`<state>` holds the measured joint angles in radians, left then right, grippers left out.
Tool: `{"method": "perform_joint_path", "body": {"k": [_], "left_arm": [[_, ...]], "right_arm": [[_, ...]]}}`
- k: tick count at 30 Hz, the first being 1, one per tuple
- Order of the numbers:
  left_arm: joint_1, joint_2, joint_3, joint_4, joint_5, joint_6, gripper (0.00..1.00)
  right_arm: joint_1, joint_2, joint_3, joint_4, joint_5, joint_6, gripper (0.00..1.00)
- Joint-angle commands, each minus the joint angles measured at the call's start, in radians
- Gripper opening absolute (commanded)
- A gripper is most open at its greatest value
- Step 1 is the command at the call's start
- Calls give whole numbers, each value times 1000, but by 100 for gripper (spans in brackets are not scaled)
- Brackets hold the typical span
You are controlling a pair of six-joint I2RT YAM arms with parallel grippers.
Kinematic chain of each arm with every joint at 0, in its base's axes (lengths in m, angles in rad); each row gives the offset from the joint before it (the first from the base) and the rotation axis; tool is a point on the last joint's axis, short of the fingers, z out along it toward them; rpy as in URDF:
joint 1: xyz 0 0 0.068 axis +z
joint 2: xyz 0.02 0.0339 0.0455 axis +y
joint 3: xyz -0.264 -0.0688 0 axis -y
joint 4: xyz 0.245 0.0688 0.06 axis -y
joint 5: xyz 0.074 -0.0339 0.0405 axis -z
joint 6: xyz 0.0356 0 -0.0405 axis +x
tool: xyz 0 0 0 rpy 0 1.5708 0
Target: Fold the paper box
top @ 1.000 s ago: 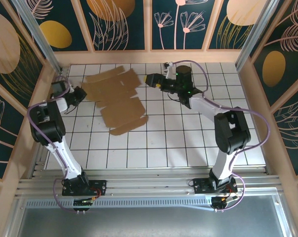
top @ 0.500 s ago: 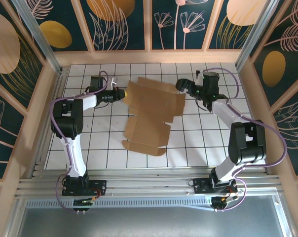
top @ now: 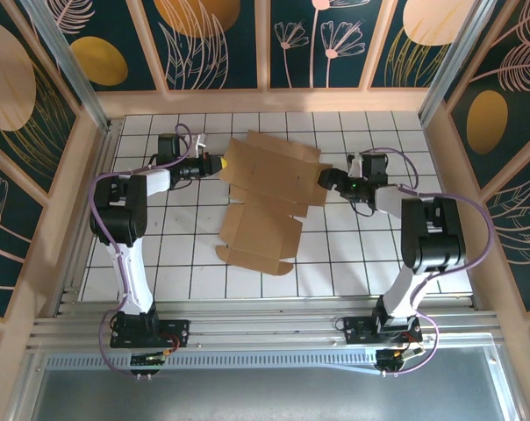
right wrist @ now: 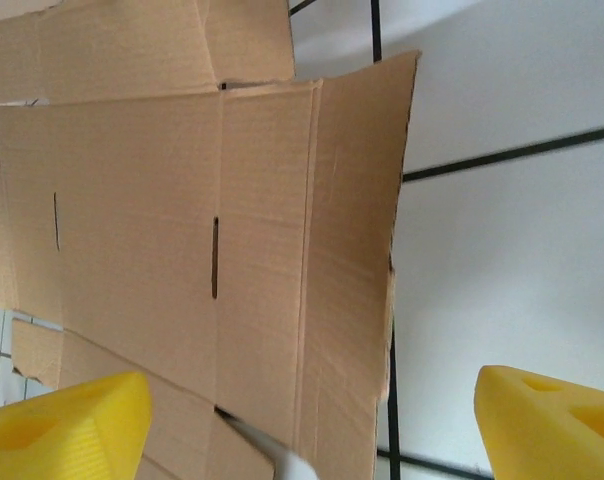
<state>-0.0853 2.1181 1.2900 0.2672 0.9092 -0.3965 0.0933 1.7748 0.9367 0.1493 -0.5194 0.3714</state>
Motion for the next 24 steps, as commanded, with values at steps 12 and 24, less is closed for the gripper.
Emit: {"method": "perform_joint_path", "body": {"k": [12,24], "left_arm": [[-1,-19,-60,112,-44,27,0],[-42,-564,-346,131,-507,-219,70]], "right_arm": [[56,229,232,44,-47,-20,42],[88,71,194,43,62,-130,0]]}}
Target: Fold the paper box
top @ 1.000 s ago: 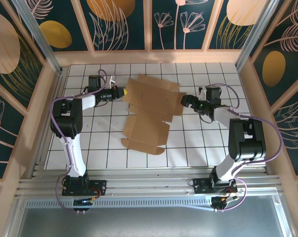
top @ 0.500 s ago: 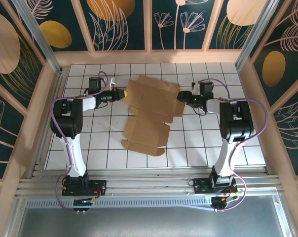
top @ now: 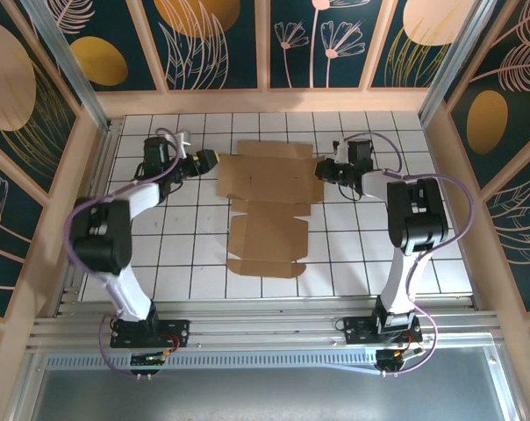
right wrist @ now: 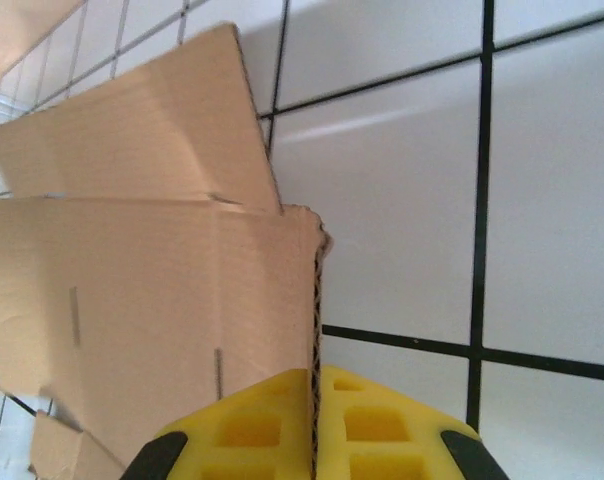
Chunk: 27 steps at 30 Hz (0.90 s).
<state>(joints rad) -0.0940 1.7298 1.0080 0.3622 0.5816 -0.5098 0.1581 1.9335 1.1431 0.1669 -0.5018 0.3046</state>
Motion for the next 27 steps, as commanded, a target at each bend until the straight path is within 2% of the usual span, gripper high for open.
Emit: {"method": "perform_joint_path", "body": {"k": [1,3,5,8,13,18,23,27], "left_arm": [[-66,-227,-88,-26,-252,-138,64],[-145,-290,-111,-153,-383,-186,56],[-240,-315,-133,-240,-460,-236,52],[-365,-277,-159,-262,-463,-349,51],[-538,-71,-90,-255,-484,-448,45],[-580,84,-40,-257,-548,-488,38],[-582,126,-50,-294,-566,-528,33],[-581,130,-101,-294,-558,-549,29]], "right_arm": [[29,-107,-23,40,56,-78,0],[37,-131,-38,61,76,-90,0],[37,-146,-57,94,81,-86,0],[43,-169,-100,160,78,-85,0],[73,-215,-194,267,82,-93,0],[94,-256,-256,277,100,-129,0],[108,-298,-318,303,125,-140,0],[122,-309,-367,393,150,-138,0]]}}
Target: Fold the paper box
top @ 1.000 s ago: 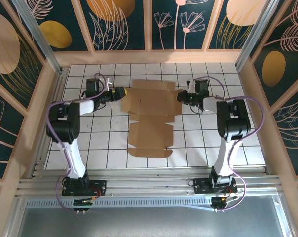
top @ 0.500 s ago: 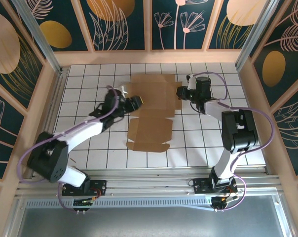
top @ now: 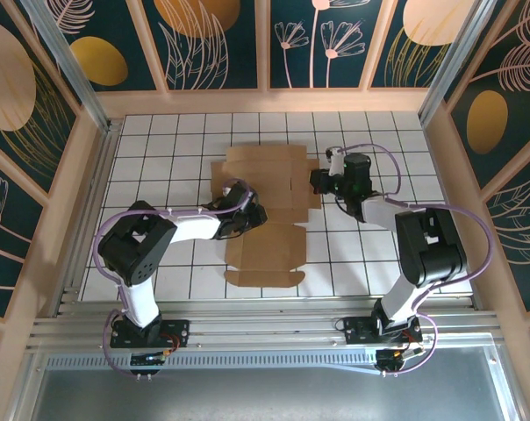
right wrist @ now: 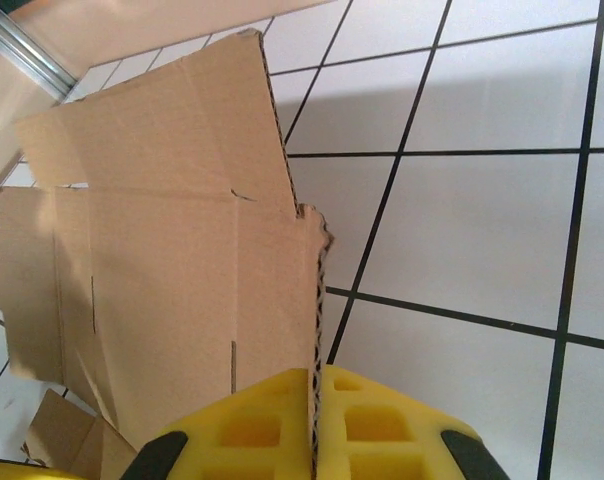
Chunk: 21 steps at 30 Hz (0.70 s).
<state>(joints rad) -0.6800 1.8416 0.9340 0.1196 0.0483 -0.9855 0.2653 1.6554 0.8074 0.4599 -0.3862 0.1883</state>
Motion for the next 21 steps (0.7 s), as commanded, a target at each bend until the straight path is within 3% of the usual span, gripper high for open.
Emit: {"method": "perform_joint_path", "body": {"k": [1,4,10,16,21], "left_arm": [[2,10,-29,-37,-13,-64,27],[-9,-45,-26,14,38,-35,33],[-64,-69,33,-68,48,-30,36],[-63,-11,88,-124,-122,-11,32],[-46,57,125,-121,-162,25,29]], "right_arm": [[18,-28,-31,117,48,-16,0],[27,-16,-1,148,120,13,0],[38,13,52,232,188,59,0],[65,22,27,230,176,26,0],[76,-7,-39,222,178,-5,0]]}}
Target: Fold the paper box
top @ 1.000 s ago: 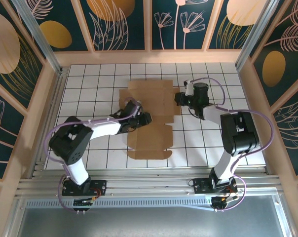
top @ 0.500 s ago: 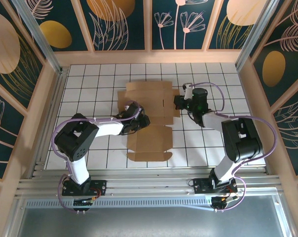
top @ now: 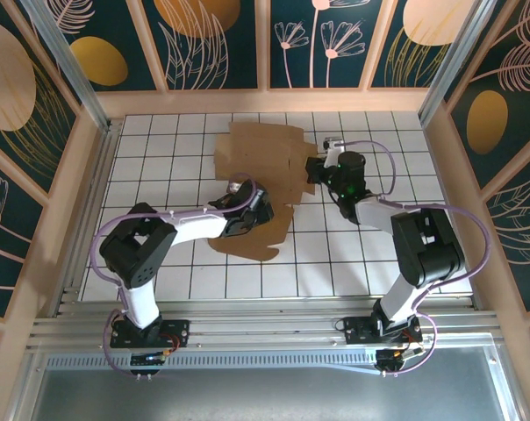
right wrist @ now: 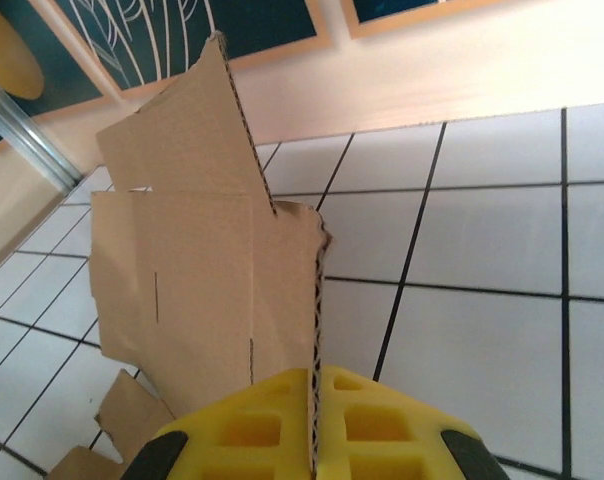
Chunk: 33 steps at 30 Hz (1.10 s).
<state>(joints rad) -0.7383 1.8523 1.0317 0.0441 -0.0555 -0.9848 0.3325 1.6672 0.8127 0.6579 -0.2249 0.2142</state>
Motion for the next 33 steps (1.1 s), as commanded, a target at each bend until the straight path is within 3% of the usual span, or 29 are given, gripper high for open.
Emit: {"method": "perform_joint_path", "body": {"k": [1,4,9,11,13,14,19,24,33], "left_arm": [[15,59,32,-49,-58,28,28],[24,96,41,-59,-57,32,26],[25,139,11,-6,-27,39,24],[24,154,-7,38,-8,82,22],[26,162,-20,67,-7,170,19],[26,164,-24,72,-18,221,18],[30,187,-8,23,-56,463,14],[32,214,-19,63,-40,599,14],[47,213,-6,61,-43,698,13]], "right_arm": [[10,-26,-54,25,16,-36,0],[10,-51,-91,22,5,-42,2],[10,-98,-212,113,-53,-21,14],[9,-134,-255,140,-79,-22,24],[-2,-181,-260,103,-107,-42,41],[-22,-205,-229,23,-124,-57,53],[-133,-181,74,-440,-166,-150,65],[-163,-70,280,-577,-92,-241,93],[-248,443,889,-1029,-203,-298,94]]}}
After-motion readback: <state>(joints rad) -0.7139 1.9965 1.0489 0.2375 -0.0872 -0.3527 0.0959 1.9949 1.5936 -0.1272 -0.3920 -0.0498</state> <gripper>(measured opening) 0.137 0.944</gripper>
